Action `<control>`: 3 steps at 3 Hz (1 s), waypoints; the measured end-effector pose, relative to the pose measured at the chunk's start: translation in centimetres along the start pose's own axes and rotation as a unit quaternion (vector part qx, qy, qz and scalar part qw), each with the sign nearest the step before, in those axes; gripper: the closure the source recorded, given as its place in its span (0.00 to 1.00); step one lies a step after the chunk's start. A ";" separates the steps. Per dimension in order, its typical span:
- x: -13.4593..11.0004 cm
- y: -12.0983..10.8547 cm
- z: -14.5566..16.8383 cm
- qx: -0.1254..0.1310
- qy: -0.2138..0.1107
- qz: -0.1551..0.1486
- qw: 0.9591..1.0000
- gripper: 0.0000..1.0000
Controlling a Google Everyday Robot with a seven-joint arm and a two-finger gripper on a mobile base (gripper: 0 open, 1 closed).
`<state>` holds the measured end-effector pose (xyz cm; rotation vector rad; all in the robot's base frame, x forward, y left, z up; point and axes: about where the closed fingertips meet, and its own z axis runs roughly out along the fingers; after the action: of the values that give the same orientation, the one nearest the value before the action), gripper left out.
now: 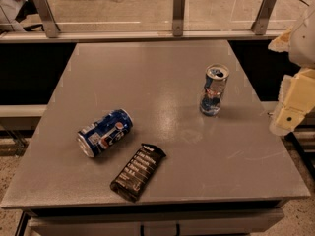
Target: Move redbull can near rxbar chocolate
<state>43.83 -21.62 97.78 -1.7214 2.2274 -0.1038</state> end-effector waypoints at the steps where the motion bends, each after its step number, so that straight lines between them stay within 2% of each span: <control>1: 0.0 0.0 0.0 0.000 0.000 0.000 1.000 0.00; 2: -3.1 -2.9 2.9 -0.005 -0.014 -0.008 1.000 0.00; 3: -7.3 -6.4 7.9 -0.021 -0.013 -0.012 1.000 0.00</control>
Offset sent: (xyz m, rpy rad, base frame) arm 0.1168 0.0681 -0.0414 0.0657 0.0164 0.0658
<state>53.72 -15.29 93.49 -1.7617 2.2044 -0.0409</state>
